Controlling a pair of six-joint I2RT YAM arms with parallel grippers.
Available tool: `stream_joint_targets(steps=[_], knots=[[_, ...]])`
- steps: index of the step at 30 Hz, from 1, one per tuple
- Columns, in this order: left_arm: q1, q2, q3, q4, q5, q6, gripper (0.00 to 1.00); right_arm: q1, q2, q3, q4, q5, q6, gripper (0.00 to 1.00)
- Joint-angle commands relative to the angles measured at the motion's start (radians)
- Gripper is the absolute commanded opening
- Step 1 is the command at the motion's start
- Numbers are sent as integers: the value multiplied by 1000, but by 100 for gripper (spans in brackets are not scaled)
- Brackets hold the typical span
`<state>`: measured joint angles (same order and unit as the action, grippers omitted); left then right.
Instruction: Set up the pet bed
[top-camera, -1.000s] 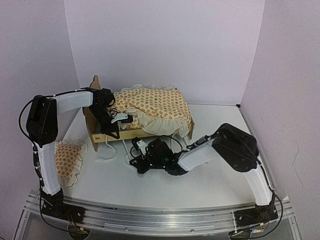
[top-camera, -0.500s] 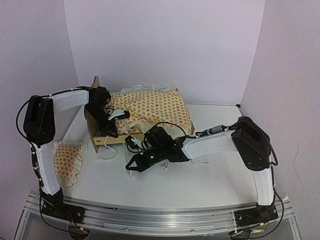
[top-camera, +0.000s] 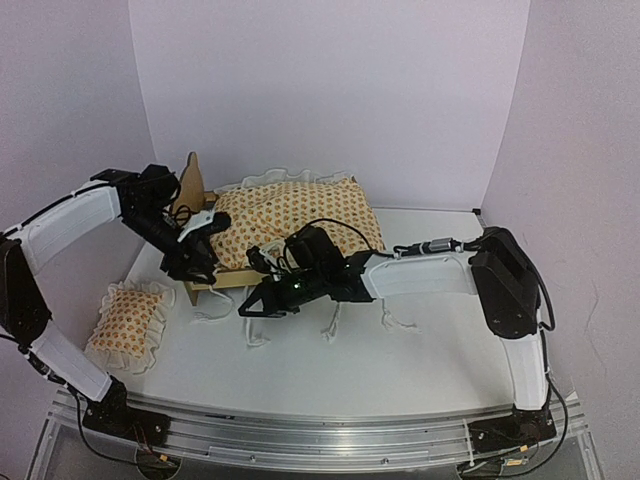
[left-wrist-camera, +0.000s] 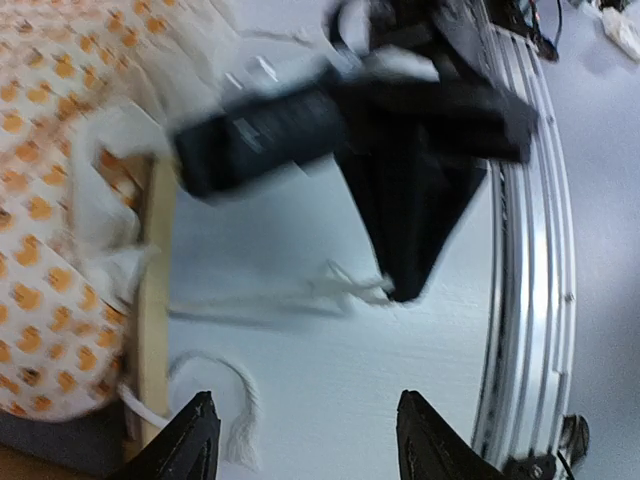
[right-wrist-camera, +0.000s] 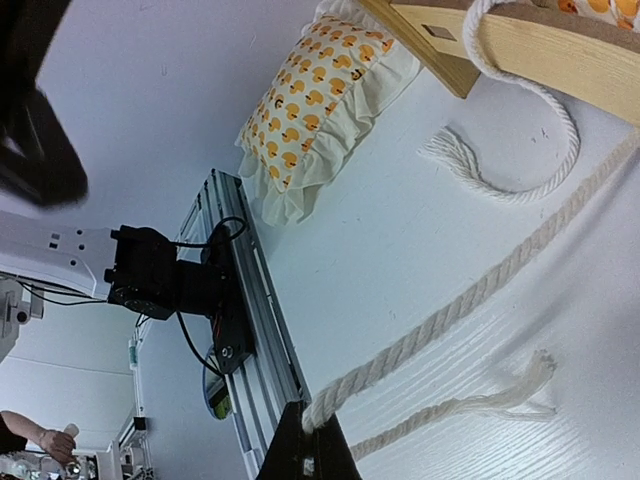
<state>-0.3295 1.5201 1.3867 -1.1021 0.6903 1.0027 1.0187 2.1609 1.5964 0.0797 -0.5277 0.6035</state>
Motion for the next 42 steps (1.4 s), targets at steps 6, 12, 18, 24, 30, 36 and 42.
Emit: stream_joint_targets(steps=[6,12,18,24,30,36,42], knots=[[-21,-93,-446,241,-373,12,67,-5,38,73,-300,185,-2,3],[-28,30,-454,407,-460,13,69,-5,33,19,-351,243,-45,32],[-39,143,-440,471,-478,31,64,-4,-33,-60,-358,304,-84,42],[-40,216,-430,491,-493,14,56,32,-132,-111,-352,343,-312,43],[-40,233,-465,494,-503,7,18,101,-91,-82,-351,386,-499,43],[-40,202,-496,486,-483,-13,0,129,6,-17,-349,432,-623,46],[-40,103,-446,377,-430,-42,0,130,90,39,-351,473,-650,48]])
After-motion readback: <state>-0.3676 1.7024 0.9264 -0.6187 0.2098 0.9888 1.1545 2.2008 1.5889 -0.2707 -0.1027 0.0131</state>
